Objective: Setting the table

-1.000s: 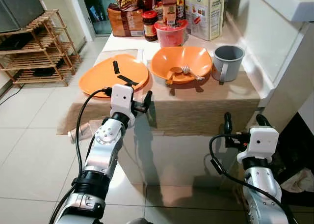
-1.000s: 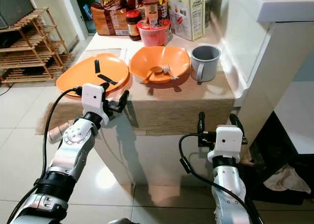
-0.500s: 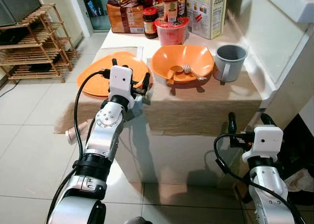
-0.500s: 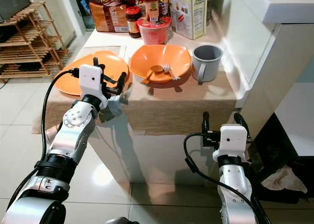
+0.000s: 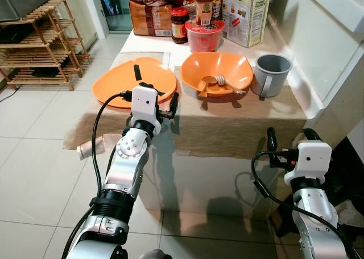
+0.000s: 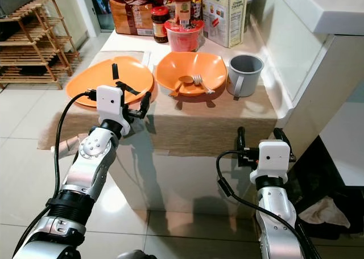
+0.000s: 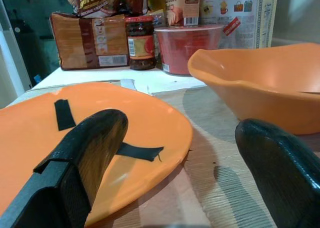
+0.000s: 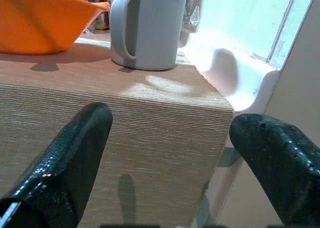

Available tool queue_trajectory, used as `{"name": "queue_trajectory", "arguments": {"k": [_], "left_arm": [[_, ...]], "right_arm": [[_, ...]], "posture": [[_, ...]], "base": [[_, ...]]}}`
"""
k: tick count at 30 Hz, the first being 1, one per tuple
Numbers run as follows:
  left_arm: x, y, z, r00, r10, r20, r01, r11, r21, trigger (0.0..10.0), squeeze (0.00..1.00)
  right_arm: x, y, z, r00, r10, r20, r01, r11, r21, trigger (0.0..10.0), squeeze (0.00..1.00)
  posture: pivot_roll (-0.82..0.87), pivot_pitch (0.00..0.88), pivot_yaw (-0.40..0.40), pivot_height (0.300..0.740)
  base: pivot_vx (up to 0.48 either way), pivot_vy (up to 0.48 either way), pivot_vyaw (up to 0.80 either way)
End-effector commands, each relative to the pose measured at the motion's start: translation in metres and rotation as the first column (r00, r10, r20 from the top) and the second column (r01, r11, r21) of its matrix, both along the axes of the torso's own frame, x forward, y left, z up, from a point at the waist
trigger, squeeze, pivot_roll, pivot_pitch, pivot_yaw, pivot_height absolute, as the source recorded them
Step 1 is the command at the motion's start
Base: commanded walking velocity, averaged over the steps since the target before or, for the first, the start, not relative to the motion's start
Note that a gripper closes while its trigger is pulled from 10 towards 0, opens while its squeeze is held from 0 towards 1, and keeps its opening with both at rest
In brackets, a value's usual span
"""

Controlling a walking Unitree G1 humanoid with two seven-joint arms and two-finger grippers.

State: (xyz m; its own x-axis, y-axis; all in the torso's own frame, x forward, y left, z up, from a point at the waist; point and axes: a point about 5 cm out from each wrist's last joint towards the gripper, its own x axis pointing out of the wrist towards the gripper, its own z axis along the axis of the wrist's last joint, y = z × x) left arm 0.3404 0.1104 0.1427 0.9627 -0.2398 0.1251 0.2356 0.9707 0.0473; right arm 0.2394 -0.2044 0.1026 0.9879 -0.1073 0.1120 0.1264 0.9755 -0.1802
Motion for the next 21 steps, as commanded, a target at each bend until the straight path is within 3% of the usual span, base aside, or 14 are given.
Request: {"name": "queue_trajectory", "arguments": {"k": [1,6,21], "left_arm": [[0.0027,-0.0047,0.0088,1.000,-0.009,0.030,0.009,1.000,0.001,10.0,0.00],[0.0024,-0.0076,0.0104,0.999,-0.022,0.033,0.022,1.000,0.003,10.0,0.00],[0.0054,-0.0124,0.0106,0.998,-0.054,0.025,0.055,0.998,-0.011,10.0,0.00]], "right_arm": [[0.0032,-0.0031,0.0021,1.000,0.000,-0.005,0.000,1.000,0.001,10.0,0.00],[0.0028,-0.0039,0.0025,1.000,-0.001,-0.007,0.001,1.000,0.002,10.0,0.00],[0.0020,-0.0065,0.0042,1.000,-0.016,-0.002,0.016,1.000,0.004,10.0,0.00]], "posture": [[-0.04,0.000,0.045,0.740],[-0.04,0.000,0.049,0.740],[-0.06,0.000,0.065,0.740]], "base": [[0.000,0.000,0.00],[0.000,0.000,0.00],[-0.240,0.000,0.00]]}}
